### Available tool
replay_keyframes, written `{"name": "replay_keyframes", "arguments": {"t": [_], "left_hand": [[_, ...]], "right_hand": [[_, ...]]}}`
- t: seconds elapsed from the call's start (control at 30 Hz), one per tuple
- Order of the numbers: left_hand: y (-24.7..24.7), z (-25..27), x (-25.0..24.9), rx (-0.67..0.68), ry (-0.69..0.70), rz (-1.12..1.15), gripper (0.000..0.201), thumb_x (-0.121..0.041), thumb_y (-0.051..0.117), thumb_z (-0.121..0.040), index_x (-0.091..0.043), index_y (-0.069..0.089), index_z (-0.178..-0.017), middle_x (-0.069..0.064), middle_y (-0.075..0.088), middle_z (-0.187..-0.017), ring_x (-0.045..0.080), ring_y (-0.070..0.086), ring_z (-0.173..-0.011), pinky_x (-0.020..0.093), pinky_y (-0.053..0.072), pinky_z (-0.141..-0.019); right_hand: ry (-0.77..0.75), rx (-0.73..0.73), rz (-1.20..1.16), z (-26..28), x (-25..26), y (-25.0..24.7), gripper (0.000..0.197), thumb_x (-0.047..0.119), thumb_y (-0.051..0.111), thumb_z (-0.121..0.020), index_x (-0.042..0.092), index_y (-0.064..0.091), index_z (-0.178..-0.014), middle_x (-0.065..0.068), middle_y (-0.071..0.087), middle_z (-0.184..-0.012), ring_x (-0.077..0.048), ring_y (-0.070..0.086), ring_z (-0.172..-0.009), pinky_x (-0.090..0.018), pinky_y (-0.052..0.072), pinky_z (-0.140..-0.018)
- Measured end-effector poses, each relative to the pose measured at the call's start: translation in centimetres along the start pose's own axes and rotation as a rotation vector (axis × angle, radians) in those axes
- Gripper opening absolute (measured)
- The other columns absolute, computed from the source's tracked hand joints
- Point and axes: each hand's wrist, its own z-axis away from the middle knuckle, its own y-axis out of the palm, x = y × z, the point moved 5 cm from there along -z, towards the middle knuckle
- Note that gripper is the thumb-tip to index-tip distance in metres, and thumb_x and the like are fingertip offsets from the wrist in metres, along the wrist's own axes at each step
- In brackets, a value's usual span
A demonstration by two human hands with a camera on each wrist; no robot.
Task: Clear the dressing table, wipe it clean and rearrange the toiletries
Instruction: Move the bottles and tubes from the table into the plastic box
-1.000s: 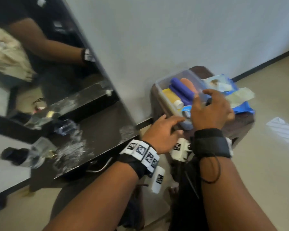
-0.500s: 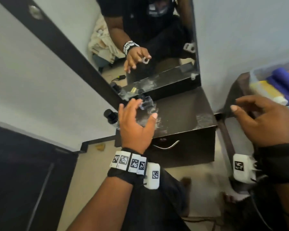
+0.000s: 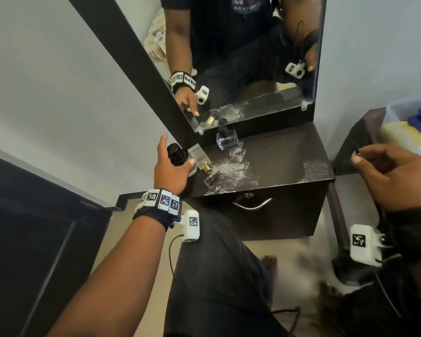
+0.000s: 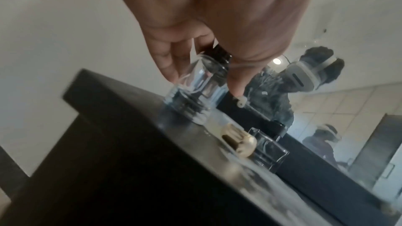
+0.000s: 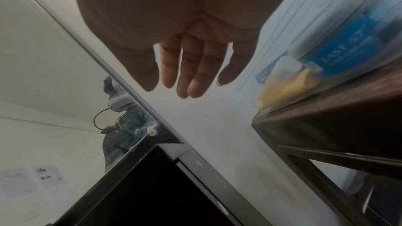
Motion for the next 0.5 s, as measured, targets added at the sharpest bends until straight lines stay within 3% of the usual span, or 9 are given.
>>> {"name": "replay_keyframes", "arguments": {"t": [0.07,0.13,0.23,0.27,0.3,0.37,0.43,0.5], "left_hand": [[0.1,0.2,0.4,0.018,-0.006,0.014,0.103,-0.016,0.082,-0.089,-0.046,0.015,-0.162,0.003,0.061,-0.146,0.019,0.062,-0.129,0.039,0.045,-0.114],[-0.4,0.2,0.5,-0.028,-0.022,0.03,0.11,-0.015,0.083,-0.088,-0.05,0.008,-0.161,0.007,0.065,-0.14,0.017,0.065,-0.119,0.037,0.046,-0.11],[-2.0,1.4,0.2,-0.167,0.02,0.025,0.111,-0.02,0.082,-0.088,-0.05,0.004,-0.161,0.015,0.063,-0.141,0.03,0.066,-0.122,0.036,0.042,-0.109],[-2.8,2.2,0.0,-0.213,0.044,0.033,0.109,-0.023,0.083,-0.088,-0.049,0.006,-0.161,0.015,0.062,-0.142,0.031,0.065,-0.123,0.036,0.041,-0.109],[-2.6,2.2,0.0,-0.23,0.06,0.061,0.105,-0.032,0.084,-0.087,-0.047,0.012,-0.161,0.011,0.063,-0.141,0.028,0.066,-0.122,0.036,0.042,-0.109],[-2.2,2.0,0.7,-0.191,0.058,0.069,0.097,-0.066,0.082,-0.077,-0.038,0.036,-0.158,0.0,0.069,-0.129,0.018,0.069,-0.113,0.039,0.05,-0.102],[-0.9,2.6,0.6,-0.08,0.047,0.063,0.106,-0.088,0.074,-0.066,-0.034,0.047,-0.153,-0.006,0.07,-0.129,0.015,0.07,-0.115,0.04,0.053,-0.101],[2.2,6.0,-3.7,0.02,0.191,0.1,0.108,-0.076,0.083,-0.069,-0.035,0.039,-0.158,-0.017,0.061,-0.141,-0.003,0.063,-0.122,0.022,0.049,-0.106]], "right_hand": [[-0.01,-0.001,-0.007,0.1,0.5,-0.3,0.024,0.04,0.07,-0.095,0.025,0.071,-0.114,0.0,0.073,-0.096,-0.02,0.068,-0.087,-0.033,0.052,-0.08],[0.0,-0.016,-0.021,0.3,0.9,-0.7,0.023,0.035,0.071,-0.095,0.021,0.072,-0.113,-0.002,0.074,-0.096,-0.02,0.068,-0.086,-0.029,0.052,-0.078],[0.011,-0.121,-0.096,0.0,0.8,-1.5,0.017,0.023,0.076,-0.092,0.014,0.075,-0.107,-0.007,0.076,-0.091,-0.014,0.066,-0.077,-0.004,0.044,-0.072],[0.005,-0.143,-0.113,0.0,1.0,-1.5,0.015,0.02,0.077,-0.091,0.014,0.076,-0.105,-0.007,0.076,-0.089,-0.011,0.065,-0.074,-0.002,0.043,-0.07],[-0.004,-0.17,-0.131,-0.1,0.8,-2.2,0.015,0.019,0.078,-0.091,0.014,0.075,-0.104,-0.004,0.076,-0.088,-0.012,0.066,-0.075,-0.002,0.043,-0.07],[-0.044,-0.18,-0.201,-0.2,1.5,-2.7,0.016,0.016,0.079,-0.089,0.014,0.075,-0.105,0.002,0.074,-0.088,-0.015,0.068,-0.076,-0.008,0.048,-0.072],[-0.136,-0.141,-0.269,-0.1,3.5,-2.1,0.026,0.02,0.08,-0.087,0.015,0.073,-0.112,0.003,0.074,-0.094,-0.016,0.069,-0.08,-0.019,0.054,-0.077],[-0.19,-0.052,-0.312,0.3,4.9,-1.9,0.041,0.028,0.082,-0.085,0.016,0.069,-0.122,0.004,0.073,-0.101,-0.016,0.068,-0.085,-0.03,0.057,-0.081]]}}
